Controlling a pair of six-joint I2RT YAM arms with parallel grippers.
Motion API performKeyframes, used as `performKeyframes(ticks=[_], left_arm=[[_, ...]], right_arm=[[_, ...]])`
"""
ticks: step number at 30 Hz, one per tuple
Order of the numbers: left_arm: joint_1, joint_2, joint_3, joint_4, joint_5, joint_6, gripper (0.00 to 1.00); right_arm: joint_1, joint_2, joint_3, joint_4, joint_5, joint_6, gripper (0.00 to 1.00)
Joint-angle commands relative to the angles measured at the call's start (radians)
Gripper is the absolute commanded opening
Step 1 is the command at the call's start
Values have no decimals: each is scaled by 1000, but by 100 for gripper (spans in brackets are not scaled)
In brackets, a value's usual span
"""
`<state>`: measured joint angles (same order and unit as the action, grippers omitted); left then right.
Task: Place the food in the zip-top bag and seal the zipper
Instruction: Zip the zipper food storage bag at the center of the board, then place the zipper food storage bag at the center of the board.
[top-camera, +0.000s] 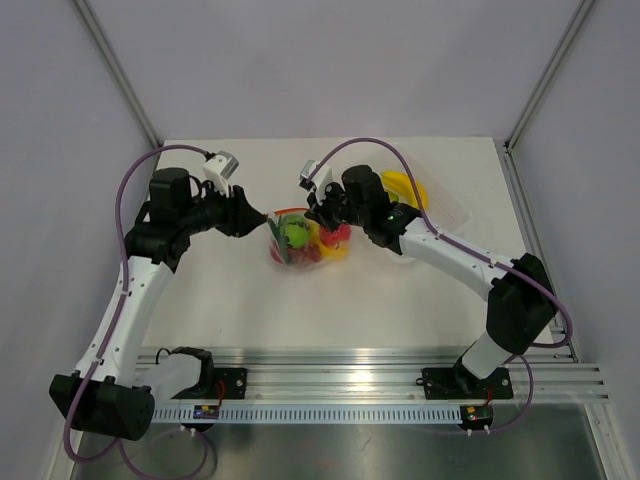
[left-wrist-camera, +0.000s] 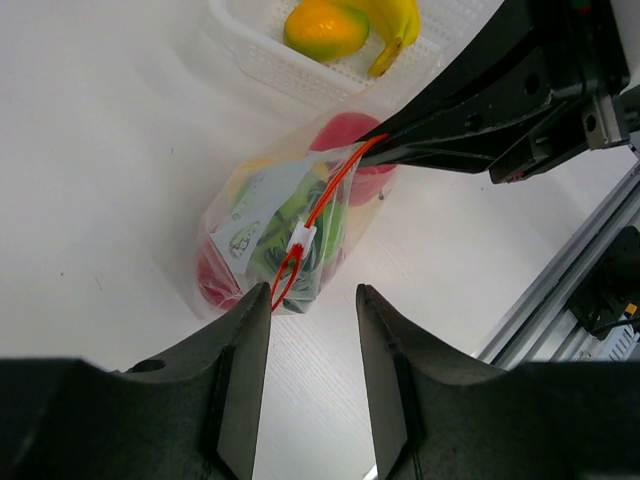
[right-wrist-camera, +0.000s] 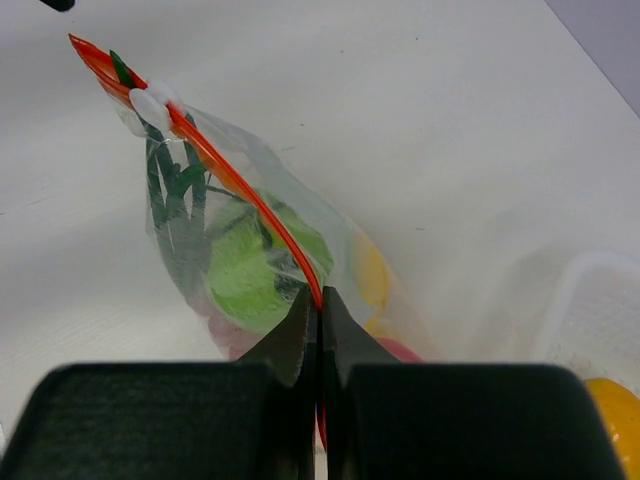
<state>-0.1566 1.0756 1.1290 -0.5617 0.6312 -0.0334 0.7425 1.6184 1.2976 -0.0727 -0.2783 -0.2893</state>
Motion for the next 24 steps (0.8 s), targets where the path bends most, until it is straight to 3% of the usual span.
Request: performKeyframes(ticks=[1, 13, 14, 17, 18, 20, 24], left_arm=[[3, -46, 43, 66, -36, -37, 43], [3, -49, 89, 62, -105, -95, 43], [3, -46, 91, 60, -110, -97, 43], [3, -42, 100, 52, -129, -112, 45], [2, -34, 107, 42, -134, -117, 45], [3, -26, 112, 33, -133, -118, 46], [3, -16, 118, 22, -134, -126, 47]], right_arm=[[0, -51, 2, 28, 7, 13, 0], [0, -48, 18, -5, 4, 32, 0], [0, -49, 25, -18, 2, 33, 10], [0, -66, 49, -59, 16, 41, 55], [0, -75, 55, -68, 28, 48, 76], [0, -97, 86, -117, 89, 67, 83], [0, -135, 147, -234, 209, 98, 84]])
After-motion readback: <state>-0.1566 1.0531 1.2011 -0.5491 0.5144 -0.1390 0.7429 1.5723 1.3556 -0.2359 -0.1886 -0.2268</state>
